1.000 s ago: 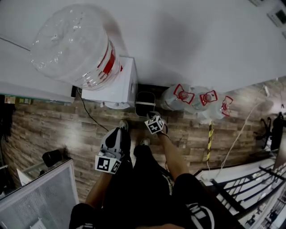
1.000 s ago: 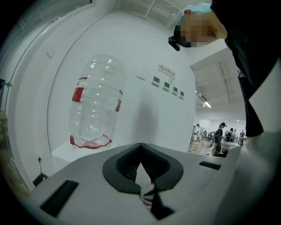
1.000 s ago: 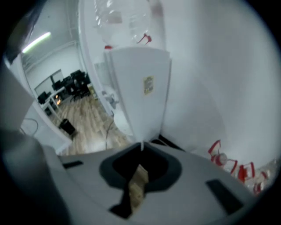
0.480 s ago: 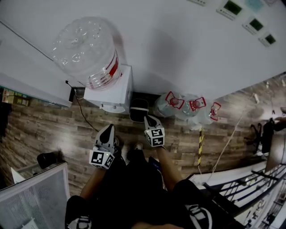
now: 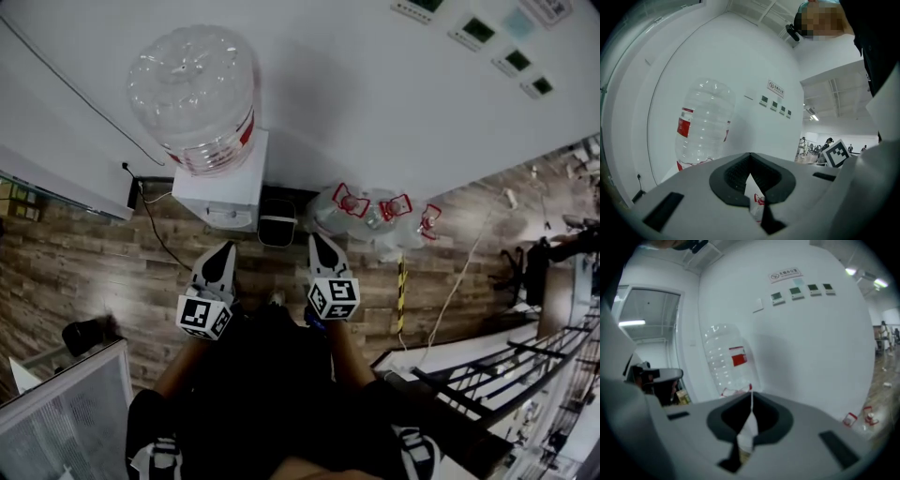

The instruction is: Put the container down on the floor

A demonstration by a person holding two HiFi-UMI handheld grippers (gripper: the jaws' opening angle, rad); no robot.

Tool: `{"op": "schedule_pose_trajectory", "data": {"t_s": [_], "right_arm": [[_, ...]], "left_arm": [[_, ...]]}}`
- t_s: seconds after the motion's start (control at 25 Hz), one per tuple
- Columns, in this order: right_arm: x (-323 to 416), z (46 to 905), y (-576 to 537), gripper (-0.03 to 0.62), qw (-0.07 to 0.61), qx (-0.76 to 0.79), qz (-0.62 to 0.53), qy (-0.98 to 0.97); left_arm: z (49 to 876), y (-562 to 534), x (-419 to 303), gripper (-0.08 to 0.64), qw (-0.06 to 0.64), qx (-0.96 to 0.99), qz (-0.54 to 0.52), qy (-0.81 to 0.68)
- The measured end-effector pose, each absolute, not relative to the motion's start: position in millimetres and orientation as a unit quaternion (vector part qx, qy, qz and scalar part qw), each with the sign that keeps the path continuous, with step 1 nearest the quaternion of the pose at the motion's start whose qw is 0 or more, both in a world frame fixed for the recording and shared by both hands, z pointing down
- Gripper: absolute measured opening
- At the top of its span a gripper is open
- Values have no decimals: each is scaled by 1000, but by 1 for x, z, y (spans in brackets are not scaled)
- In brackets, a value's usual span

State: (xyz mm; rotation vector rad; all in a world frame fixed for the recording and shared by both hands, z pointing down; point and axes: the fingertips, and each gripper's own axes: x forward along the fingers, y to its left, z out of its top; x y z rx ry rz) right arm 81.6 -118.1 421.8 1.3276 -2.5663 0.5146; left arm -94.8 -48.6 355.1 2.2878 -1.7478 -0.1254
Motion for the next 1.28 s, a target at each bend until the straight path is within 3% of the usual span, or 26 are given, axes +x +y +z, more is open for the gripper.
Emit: {"op": "schedule_pose_trajectory", "data": {"t_s": [0.36,1.28], "right_arm": [[60,352,-82,32,18,450,175,-875],[45,355,-78,32,37,449,197,-871]], "left_arm": [[313,-44,-116,31,97,796,-62,-594],[316,-46,-130,31,115,790,-80,-597]]}}
